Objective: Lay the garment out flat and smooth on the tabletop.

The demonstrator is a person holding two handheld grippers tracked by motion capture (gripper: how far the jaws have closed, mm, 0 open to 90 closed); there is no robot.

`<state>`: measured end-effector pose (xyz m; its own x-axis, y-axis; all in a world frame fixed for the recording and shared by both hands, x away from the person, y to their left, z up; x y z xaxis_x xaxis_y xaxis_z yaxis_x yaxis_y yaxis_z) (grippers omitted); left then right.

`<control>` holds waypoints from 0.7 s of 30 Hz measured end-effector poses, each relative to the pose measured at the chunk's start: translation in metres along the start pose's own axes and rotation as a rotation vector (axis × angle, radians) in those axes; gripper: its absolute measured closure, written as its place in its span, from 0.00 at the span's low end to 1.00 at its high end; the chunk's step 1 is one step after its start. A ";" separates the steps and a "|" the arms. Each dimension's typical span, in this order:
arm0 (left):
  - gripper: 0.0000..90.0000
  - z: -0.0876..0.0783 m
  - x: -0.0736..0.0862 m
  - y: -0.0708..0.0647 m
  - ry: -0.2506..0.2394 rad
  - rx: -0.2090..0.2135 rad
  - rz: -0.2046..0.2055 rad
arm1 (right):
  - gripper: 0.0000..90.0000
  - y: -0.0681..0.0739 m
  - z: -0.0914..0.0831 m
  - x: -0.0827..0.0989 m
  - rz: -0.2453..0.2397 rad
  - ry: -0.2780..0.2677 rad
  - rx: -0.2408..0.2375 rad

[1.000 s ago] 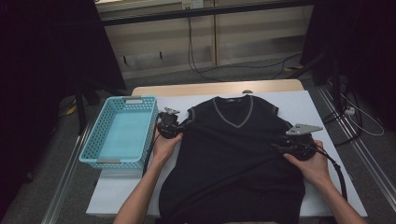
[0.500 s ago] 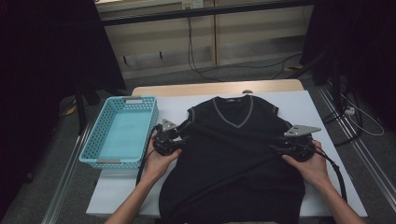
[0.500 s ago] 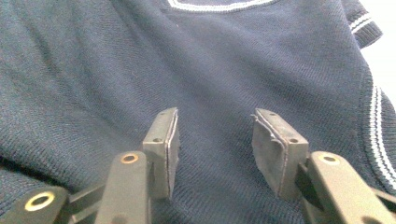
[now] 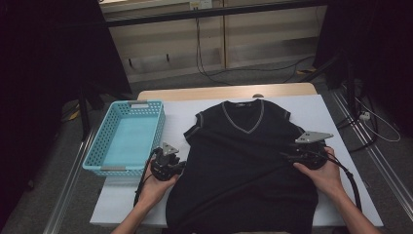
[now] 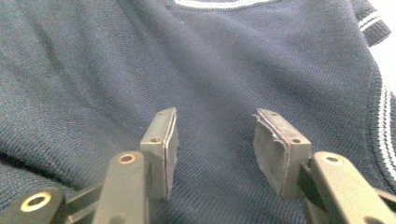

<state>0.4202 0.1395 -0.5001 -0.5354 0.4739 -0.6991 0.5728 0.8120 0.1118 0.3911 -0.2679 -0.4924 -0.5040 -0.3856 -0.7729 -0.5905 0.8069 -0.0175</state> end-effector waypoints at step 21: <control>0.89 0.001 -0.005 -0.052 -0.086 0.202 0.145 | 0.54 0.001 0.003 0.002 -0.003 0.018 -0.005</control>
<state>0.3935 0.0944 -0.5031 -0.3888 0.5428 -0.7444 0.7565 0.6493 0.0783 0.3919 -0.2666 -0.4956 -0.5132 -0.3959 -0.7615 -0.5949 0.8036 -0.0168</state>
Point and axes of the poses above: each handheld gripper's, and its own axes: z roughly forward along the jaws, x roughly out of its underside, y roughly to its left, the point moved 5 cm from there along z, roughly forward along the jaws, and after that the axes turned 5 degrees about -x, right-handed, at the moved point
